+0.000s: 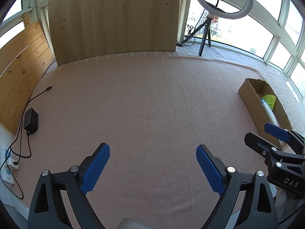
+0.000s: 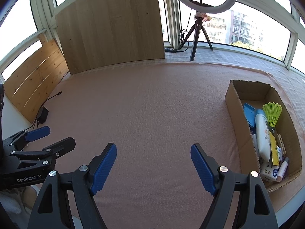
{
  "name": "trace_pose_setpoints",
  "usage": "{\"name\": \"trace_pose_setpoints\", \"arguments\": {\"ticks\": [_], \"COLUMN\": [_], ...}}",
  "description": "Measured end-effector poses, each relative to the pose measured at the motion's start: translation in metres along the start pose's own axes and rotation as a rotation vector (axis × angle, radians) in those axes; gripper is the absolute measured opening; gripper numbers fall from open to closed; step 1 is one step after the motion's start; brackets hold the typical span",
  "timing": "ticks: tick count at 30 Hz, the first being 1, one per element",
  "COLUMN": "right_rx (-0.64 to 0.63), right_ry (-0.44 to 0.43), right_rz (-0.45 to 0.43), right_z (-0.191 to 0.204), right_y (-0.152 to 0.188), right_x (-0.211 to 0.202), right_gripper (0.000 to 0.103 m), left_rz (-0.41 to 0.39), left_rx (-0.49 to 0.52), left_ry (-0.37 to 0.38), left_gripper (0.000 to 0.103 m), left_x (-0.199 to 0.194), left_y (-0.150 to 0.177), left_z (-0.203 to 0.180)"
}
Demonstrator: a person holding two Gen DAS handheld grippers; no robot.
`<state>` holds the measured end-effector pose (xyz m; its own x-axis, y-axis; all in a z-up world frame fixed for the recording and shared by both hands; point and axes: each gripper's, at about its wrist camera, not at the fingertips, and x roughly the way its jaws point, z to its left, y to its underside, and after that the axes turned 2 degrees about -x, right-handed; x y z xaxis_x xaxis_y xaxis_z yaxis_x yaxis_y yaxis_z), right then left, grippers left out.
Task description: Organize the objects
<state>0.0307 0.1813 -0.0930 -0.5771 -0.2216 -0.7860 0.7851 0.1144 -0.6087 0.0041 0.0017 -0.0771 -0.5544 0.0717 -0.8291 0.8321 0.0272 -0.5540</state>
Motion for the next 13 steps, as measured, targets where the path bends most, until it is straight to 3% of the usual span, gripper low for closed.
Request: {"name": "trace_pose_setpoints", "arguments": {"ticks": [13], "right_rx": [0.005], "right_ry": [0.002], "right_rz": [0.011], "right_z": [-0.0015], "right_y": [0.0034], "right_x": [0.0043], "right_gripper": [0.077], "left_rz": [-0.001], "left_rx": [0.006], "left_ry": [0.013], "left_gripper": [0.095], "left_x": [0.0067], "left_y": [0.0009], "left_z": [-0.0011]}}
